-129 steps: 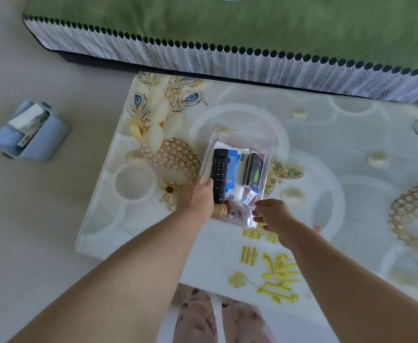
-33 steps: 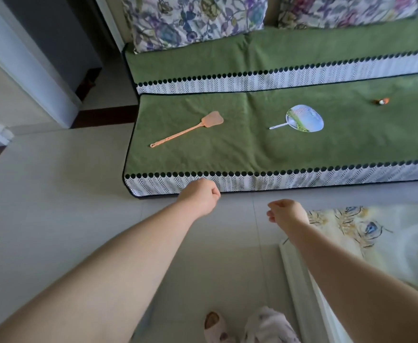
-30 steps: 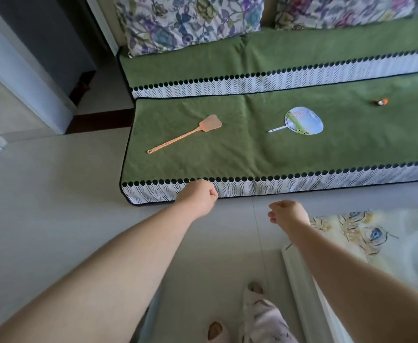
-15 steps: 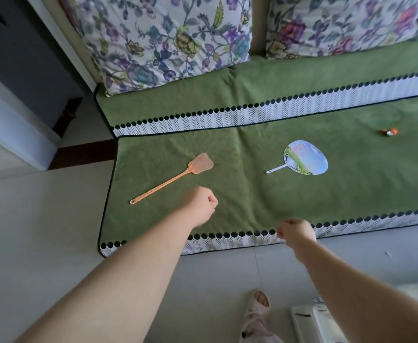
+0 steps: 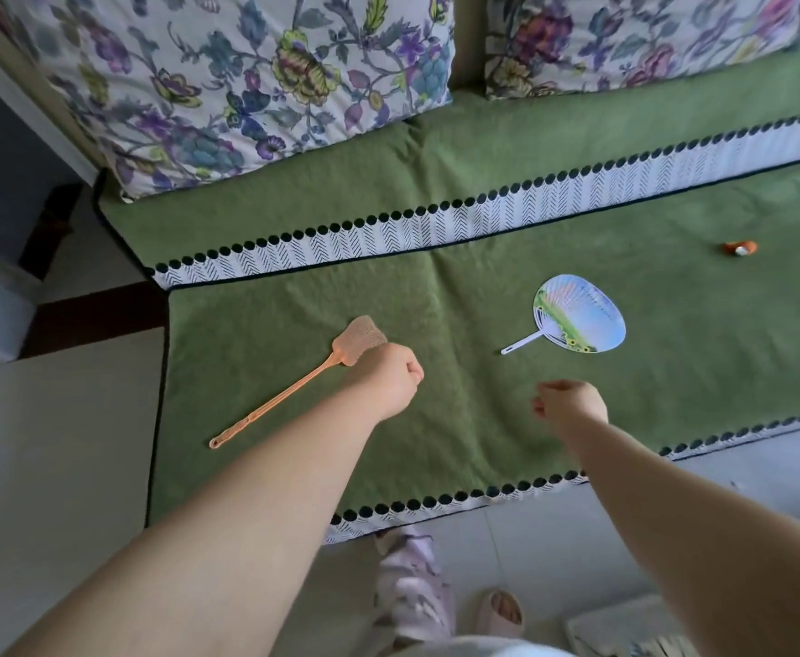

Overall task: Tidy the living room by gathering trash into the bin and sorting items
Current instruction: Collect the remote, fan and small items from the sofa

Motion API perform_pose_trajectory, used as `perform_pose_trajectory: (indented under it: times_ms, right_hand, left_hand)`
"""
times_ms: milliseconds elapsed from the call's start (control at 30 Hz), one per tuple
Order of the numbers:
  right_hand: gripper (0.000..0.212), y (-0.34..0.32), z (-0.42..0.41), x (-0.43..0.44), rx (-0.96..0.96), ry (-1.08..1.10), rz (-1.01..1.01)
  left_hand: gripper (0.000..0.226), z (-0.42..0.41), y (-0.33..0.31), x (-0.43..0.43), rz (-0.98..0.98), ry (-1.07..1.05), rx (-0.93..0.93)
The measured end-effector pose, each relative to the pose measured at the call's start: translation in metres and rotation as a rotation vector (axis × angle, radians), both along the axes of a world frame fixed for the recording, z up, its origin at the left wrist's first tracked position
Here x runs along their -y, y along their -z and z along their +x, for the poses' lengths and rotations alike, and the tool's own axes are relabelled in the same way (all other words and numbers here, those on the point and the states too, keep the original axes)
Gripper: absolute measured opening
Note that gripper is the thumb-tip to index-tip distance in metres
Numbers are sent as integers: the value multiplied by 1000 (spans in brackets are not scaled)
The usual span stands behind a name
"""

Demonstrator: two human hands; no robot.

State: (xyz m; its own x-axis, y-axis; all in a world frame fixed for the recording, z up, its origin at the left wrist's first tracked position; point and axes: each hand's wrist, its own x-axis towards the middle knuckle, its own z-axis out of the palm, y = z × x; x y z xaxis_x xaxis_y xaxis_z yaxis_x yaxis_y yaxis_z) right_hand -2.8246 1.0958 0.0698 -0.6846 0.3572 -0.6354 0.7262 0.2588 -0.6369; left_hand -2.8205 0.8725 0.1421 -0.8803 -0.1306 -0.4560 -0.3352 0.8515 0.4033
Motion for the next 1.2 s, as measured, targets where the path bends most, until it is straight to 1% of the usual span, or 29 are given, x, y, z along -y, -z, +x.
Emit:
perform_pose_trajectory:
  times_ms: [100,200,300,467,633,767,867,933,1000,1067,1133,1200]
  right_hand:
    - [13,12,-33,10,27,61,12]
    - [19,26,-66,21,23,103,24]
    - [27,43,-93,28,41,135,-6]
    - [16,86,-131,14,134,152,-39]
    - [18,133,-172,-12,257,106,-45]
    - [17,171,-210,-27,296,67,-22]
    - [27,203,-231,-36,319,63,-21]
    - [24,226,-241,-40,353,52,-15]
    - [16,253,-249,-42,392,18,11]
    - [21,281,-256,-42,431,-25,33]
    - [25,299,-262,-39,439,-53,8]
    - [28,304,-267,-33,452,-60,11]
  left_hand:
    - [26,-48,6,11,-8,47,4]
    - [26,-90,18,20,-59,114,7]
    - [24,-120,41,22,-75,129,32]
    - [23,-154,97,8,-64,118,157]
    - [20,-182,139,-14,-96,116,194]
    - [15,-211,174,-34,-59,71,219]
    - [14,-229,206,-52,-29,25,232]
    - [17,-238,229,-61,-12,-7,250]
    - [19,-245,248,-67,5,-12,250]
    - [16,-249,265,-68,5,-14,257]
    - [15,-250,280,-67,7,-27,280]
    - [21,-249,298,-64,22,-63,306]
